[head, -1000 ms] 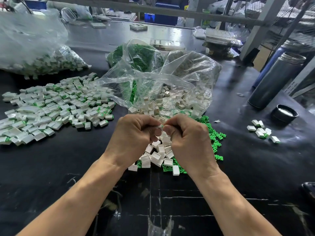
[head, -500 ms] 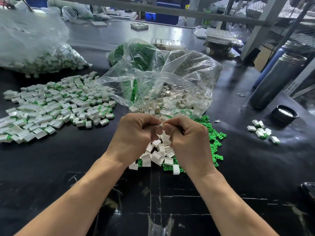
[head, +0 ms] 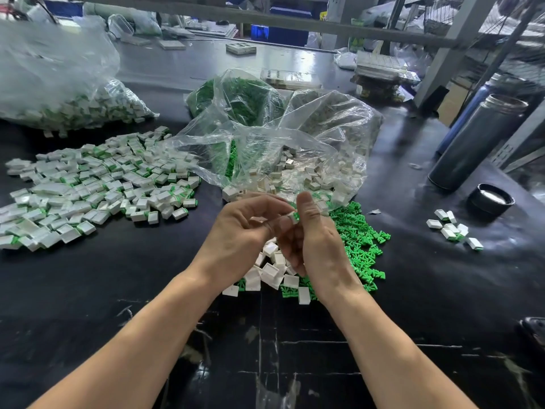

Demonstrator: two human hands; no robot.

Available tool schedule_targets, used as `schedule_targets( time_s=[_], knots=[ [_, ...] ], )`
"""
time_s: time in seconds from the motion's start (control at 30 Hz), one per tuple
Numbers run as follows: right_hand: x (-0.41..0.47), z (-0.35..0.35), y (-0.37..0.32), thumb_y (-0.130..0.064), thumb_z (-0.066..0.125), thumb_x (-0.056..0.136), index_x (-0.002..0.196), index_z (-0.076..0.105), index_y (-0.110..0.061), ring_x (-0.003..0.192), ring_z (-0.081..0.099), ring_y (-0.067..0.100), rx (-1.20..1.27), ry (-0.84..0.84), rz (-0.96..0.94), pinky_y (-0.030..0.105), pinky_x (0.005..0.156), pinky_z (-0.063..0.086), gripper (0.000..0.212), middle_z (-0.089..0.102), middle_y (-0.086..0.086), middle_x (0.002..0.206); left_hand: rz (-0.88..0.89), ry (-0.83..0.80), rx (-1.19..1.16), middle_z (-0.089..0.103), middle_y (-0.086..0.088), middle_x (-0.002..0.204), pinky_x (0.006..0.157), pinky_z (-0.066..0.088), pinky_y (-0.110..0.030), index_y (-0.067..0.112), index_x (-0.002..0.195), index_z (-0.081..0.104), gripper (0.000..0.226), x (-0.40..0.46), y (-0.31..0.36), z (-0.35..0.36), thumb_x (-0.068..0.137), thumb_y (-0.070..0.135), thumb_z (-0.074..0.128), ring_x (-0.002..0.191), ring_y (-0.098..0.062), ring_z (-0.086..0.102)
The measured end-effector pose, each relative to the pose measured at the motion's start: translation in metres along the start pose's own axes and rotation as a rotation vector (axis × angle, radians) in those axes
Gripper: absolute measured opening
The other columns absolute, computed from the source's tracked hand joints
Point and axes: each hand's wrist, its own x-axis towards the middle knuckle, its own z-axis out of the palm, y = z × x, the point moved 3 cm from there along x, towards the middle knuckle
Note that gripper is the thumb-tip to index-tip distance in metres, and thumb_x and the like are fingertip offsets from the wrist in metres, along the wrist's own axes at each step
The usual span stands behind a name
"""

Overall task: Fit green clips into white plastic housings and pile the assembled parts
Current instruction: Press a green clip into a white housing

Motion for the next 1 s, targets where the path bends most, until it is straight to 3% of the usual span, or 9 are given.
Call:
schedule_targets(
  time_s=[0.13,0.23,0.37,0.5,0.57,0.67,0.83,0.93,1.0],
  knots=[
    [0.001,0.004,0.001,-0.063,0.032,0.104,0.059,0.065,-0.029,0.043,0.033,0.008,0.089,0.041,-0.005,0.021,0.040,0.027,0.064,0.041,-0.009,0.050,-0.017,-0.009,-0.007,0.073,-0.013,0.109,0.090,0.060,-0.040,0.009,0.099,0.077,0.010,-0.002,-0.001,0.006,0.091,0.005,0.072,0.100,-0.027,0.072],
    [0.000,0.007,0.003,-0.058,0.033,0.106,0.079,0.079,-0.028,0.040,0.031,0.003,0.138,0.067,0.012,0.018,0.039,0.026,0.062,0.037,-0.014,0.047,-0.045,-0.008,0.017,0.074,-0.014,0.099,0.086,0.060,-0.043,0.012,0.102,0.075,0.009,-0.004,0.000,0.009,0.093,0.011,0.073,0.091,-0.028,0.073],
    [-0.001,0.010,0.000,-0.052,0.029,0.111,0.073,0.077,-0.037,0.040,0.027,0.006,0.204,0.047,0.002,0.017,0.039,0.024,0.062,0.032,-0.012,0.048,-0.032,0.028,0.027,0.076,-0.009,0.104,0.094,0.058,-0.050,0.009,0.098,0.074,0.005,-0.005,0.001,0.010,0.093,0.009,0.073,0.098,-0.028,0.073],
    [0.000,0.009,0.000,-0.055,0.032,0.105,0.074,0.076,-0.043,0.043,0.050,0.000,0.120,0.104,-0.040,0.015,0.043,0.037,0.055,0.055,-0.013,0.049,-0.015,0.036,0.005,0.075,-0.011,0.104,0.091,0.059,-0.047,0.008,0.098,0.073,0.005,-0.006,0.001,0.014,0.093,0.008,0.072,0.097,-0.032,0.072],
    [0.002,0.009,0.004,-0.055,0.034,0.101,0.082,0.077,-0.046,0.071,0.073,0.006,0.133,0.123,-0.050,0.023,0.063,0.054,0.048,0.077,-0.006,0.074,-0.011,0.035,-0.002,0.075,-0.009,0.105,0.089,0.060,-0.044,0.008,0.099,0.073,0.006,-0.006,0.000,0.015,0.093,0.008,0.072,0.096,-0.032,0.072],
    [0.004,0.011,0.006,-0.055,0.034,0.101,0.089,0.079,-0.040,0.098,0.077,0.024,0.151,0.157,-0.066,0.045,0.089,0.060,0.048,0.080,0.007,0.095,-0.012,0.038,-0.016,0.075,-0.008,0.107,0.083,0.060,-0.041,0.007,0.099,0.073,0.007,-0.005,-0.001,0.016,0.092,0.006,0.072,0.096,-0.030,0.072],
    [0.004,0.009,0.007,-0.058,0.029,0.099,0.085,0.076,-0.042,0.076,0.069,0.001,0.030,0.254,-0.102,0.028,0.070,0.054,0.052,0.073,-0.015,0.074,0.003,0.028,-0.032,0.075,-0.006,0.109,0.081,0.062,-0.040,0.005,0.099,0.073,0.007,-0.005,-0.001,0.017,0.091,0.006,0.073,0.096,-0.034,0.073],
    [0.005,0.010,0.008,-0.056,0.029,0.098,0.095,0.077,-0.021,0.092,0.075,0.020,0.030,0.271,-0.101,0.049,0.086,0.060,0.060,0.078,0.002,0.090,0.013,0.027,-0.032,0.076,-0.003,0.109,0.083,0.062,-0.035,0.007,0.096,0.074,0.005,-0.006,-0.001,0.019,0.092,0.004,0.072,0.096,-0.026,0.075],
    [0.005,0.010,0.007,-0.055,0.029,0.097,0.097,0.077,-0.016,0.095,0.075,0.025,0.031,0.288,-0.101,0.053,0.089,0.059,0.062,0.078,0.007,0.093,0.014,0.030,-0.032,0.077,0.000,0.109,0.083,0.061,-0.030,0.009,0.095,0.074,0.005,-0.006,-0.001,0.019,0.092,0.005,0.072,0.096,-0.020,0.076]
  ],
)
